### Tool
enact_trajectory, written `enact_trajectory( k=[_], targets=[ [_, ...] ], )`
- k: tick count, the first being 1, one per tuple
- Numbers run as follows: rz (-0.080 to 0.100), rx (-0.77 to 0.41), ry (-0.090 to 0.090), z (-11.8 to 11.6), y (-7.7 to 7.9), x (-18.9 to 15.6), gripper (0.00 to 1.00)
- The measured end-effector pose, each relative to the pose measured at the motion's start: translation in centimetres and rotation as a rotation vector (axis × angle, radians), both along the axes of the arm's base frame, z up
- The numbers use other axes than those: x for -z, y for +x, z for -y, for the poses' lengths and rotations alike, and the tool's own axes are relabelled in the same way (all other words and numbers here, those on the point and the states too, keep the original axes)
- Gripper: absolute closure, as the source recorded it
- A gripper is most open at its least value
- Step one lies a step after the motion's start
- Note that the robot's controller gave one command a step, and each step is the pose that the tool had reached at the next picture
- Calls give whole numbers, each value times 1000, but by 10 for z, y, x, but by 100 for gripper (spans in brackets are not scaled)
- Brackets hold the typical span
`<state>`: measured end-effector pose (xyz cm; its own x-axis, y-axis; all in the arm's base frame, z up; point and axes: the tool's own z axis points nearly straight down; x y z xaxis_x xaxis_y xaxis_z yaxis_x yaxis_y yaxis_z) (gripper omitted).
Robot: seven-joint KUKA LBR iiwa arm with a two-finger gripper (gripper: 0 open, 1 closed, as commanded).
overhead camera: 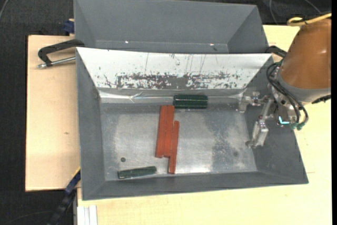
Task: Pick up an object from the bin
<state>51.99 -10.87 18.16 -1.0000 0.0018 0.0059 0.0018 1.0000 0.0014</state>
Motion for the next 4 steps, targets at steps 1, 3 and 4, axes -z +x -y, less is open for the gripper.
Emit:
enact_trajectory(
  k=[1,3,4],
  targets=[
    [6,-384,3,-83,-7,22,0],
    [8,-950,4,-206,-9,111,0],
    [15,-951,1,-206,-7,108,100]
  ],
)
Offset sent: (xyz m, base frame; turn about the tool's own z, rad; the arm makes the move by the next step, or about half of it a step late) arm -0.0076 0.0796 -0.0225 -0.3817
